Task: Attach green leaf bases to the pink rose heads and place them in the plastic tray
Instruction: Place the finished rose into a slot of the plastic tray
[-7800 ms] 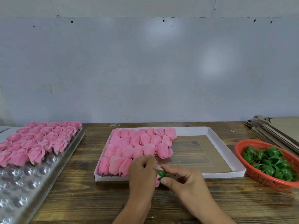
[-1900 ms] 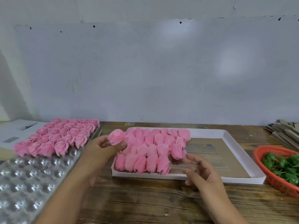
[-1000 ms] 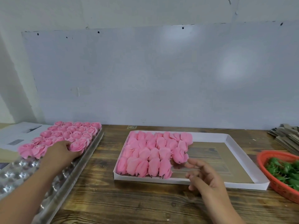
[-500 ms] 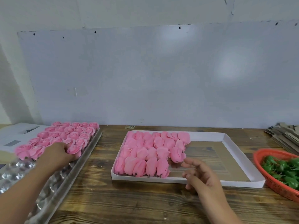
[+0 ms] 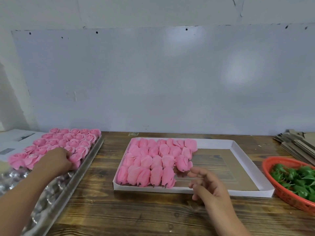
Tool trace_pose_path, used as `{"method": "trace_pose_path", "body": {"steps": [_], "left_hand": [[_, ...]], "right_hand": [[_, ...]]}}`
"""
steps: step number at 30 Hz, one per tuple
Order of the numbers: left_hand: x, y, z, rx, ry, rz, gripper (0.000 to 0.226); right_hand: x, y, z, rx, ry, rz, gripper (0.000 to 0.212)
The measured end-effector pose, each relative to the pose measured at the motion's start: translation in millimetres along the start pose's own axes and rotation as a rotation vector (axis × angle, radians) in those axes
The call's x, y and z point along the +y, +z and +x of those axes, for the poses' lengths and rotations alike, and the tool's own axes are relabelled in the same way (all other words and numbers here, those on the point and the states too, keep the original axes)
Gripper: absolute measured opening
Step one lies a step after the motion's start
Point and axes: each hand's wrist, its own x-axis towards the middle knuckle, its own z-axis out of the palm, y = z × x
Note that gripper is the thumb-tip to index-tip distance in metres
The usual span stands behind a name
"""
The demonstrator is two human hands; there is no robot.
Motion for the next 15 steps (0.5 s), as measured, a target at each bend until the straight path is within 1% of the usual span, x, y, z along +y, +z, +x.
{"method": "trace_pose_path", "body": {"steps": [3,9,15], "left_hand": [[4.5,1.3,0.9,-0.002,0.013,0.105,0.015],[6.6,-2.5,0.4,-0.032,0.017,0.18,0.02],[6.6,-7.8,-5.5,-0.027,0.067,0.165,0.013]], "right_hand": [[-0.1,0.7,0.4,-0.001,0.001,0.002,0.045],[0.8,1.6,0.0,0.01,0.009,0.001,0.044],[-0.2,1.9,0.1,0.015,0.012,-0.019,0.043]]}}
